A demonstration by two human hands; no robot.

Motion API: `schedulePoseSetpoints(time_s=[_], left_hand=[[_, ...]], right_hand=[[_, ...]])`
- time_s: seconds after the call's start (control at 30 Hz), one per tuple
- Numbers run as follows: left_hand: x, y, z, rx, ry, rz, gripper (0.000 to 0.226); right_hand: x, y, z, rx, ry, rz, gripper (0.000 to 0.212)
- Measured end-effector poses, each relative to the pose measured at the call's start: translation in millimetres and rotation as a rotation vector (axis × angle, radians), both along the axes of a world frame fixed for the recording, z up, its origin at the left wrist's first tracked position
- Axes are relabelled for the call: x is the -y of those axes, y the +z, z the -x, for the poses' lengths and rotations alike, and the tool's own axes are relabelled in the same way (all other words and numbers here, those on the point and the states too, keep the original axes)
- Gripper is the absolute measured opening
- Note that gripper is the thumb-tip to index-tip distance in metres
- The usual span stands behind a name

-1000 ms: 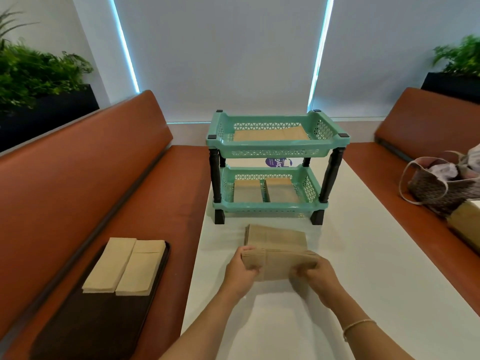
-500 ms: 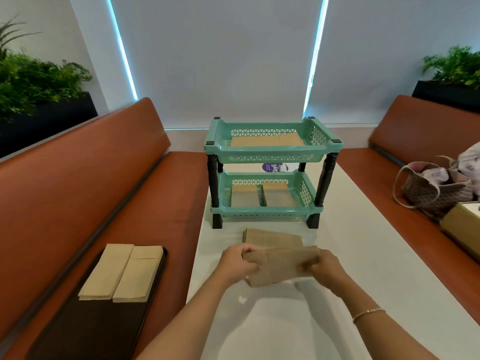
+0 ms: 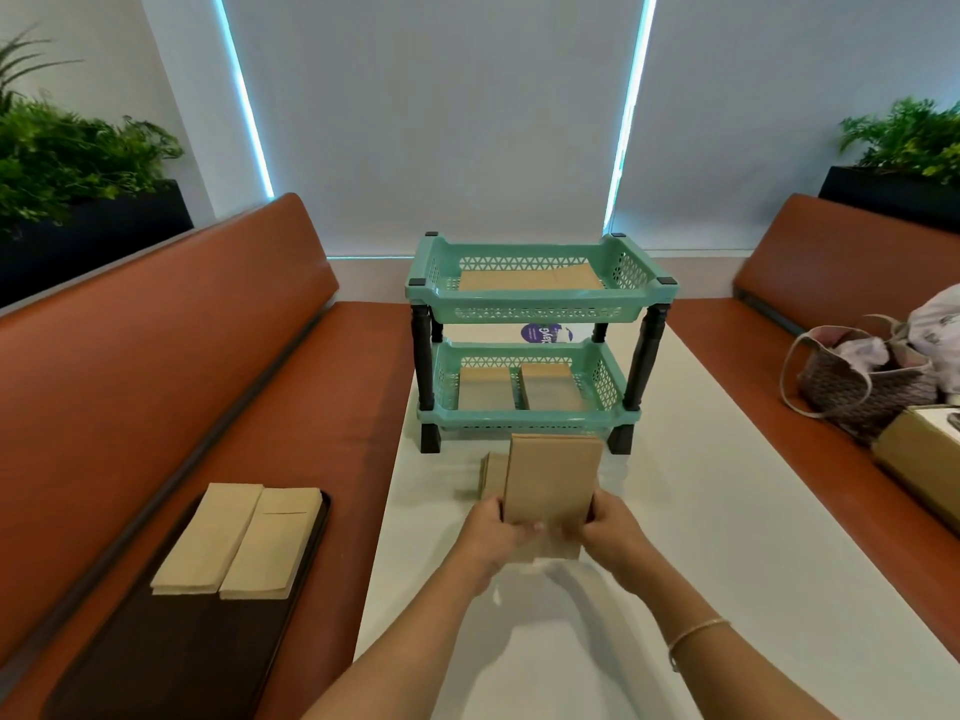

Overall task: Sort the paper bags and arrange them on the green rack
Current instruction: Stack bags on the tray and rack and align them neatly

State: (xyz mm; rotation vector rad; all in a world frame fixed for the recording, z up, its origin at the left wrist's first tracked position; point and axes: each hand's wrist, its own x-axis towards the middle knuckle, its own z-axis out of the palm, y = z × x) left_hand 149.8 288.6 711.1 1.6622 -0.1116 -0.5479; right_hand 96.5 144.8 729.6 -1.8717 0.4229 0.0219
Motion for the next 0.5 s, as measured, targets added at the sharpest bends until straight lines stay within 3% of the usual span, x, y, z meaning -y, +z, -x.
schedulePoseSetpoints(time_s=[0.17, 0.33, 0.5], left_hand=[[0, -8, 4, 0.010, 0.014, -0.078, 0.053], [-3, -10, 4, 0.016, 0.011, -0.119, 0.051], [-5, 18, -9, 0.093, -0.003, -0.017, 0.039]], right_hand=[[-11, -25, 1, -0.012, -0.064, 0.096, 0.031], [-11, -31, 0, -0.043, -0.021, 0.168, 0.034], [-3, -25, 6, -0.081, 0.050, 0.229, 0.035]])
